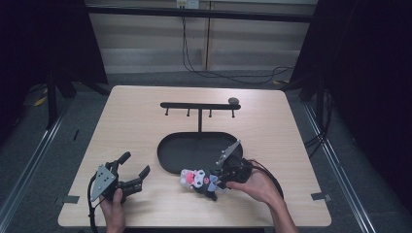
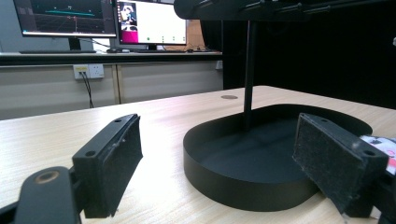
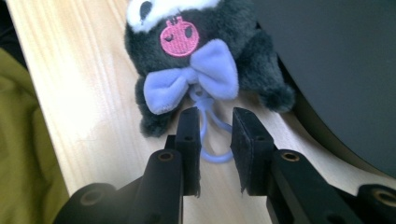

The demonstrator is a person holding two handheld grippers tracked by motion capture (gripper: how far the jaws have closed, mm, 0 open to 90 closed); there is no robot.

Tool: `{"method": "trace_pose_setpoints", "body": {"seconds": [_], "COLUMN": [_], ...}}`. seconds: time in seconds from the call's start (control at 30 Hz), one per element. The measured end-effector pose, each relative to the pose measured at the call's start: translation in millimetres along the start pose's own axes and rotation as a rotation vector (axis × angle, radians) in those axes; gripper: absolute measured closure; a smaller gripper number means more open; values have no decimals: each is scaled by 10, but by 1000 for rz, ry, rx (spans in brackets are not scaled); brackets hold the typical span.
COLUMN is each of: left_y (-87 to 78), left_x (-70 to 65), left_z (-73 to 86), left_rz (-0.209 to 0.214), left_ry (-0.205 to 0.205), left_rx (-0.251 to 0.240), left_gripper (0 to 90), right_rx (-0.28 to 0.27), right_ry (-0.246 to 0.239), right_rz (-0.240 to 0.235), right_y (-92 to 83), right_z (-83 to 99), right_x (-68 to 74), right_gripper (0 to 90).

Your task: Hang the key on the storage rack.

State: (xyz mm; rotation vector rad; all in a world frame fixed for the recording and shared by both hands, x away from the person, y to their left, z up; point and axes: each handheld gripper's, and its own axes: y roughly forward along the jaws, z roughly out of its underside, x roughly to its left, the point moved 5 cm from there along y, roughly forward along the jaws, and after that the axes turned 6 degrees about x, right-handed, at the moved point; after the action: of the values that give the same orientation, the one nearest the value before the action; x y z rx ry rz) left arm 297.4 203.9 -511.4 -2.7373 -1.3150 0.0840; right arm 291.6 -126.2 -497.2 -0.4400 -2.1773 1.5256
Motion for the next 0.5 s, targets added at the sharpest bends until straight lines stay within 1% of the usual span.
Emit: {"method": "trace_pose_setpoints", "body": {"seconds": [0.03,0.07,0.13,0.2,0.23,0.27,0.3,0.33,0.37,0.43,0.5], "left_y": [0,0,0,0,0,-1,0,0,-1,0,-1], "left_x": [0,1,0,0,1,0,0,0,-2,-4,-3], "left_z": [0,-1,0,0,0,0,0,0,1,1,1], "left_rz": [0,1,0,-1,1,-1,0,0,0,0,0], "left_ry": [0,2,0,0,2,0,0,0,-4,-5,-4], "left_rx": [0,-1,-1,0,0,0,-1,-1,0,-1,0], "left_gripper": [153,153,153,152,153,153,152,153,153,152,153], "right_rx": [8,16,50,72,84,85,84,89,95,114,132], "right_ry": [-3,3,-8,-16,-23,-37,-37,-46,-44,-48,-52], "right_rz": [-13,-13,-3,-17,-9,-3,-14,-13,-12,-29,-28], "right_y": [4,9,27,52,65,73,86,98,109,134,159], "right_z": [-10,-21,-36,-51,-58,-65,-72,-77,-84,-95,-103], "right_x": [-4,-10,-35,-41,-45,-52,-46,-51,-54,-43,-46], "right_gripper": [708,701,696,689,691,694,685,676,674,656,655]}}
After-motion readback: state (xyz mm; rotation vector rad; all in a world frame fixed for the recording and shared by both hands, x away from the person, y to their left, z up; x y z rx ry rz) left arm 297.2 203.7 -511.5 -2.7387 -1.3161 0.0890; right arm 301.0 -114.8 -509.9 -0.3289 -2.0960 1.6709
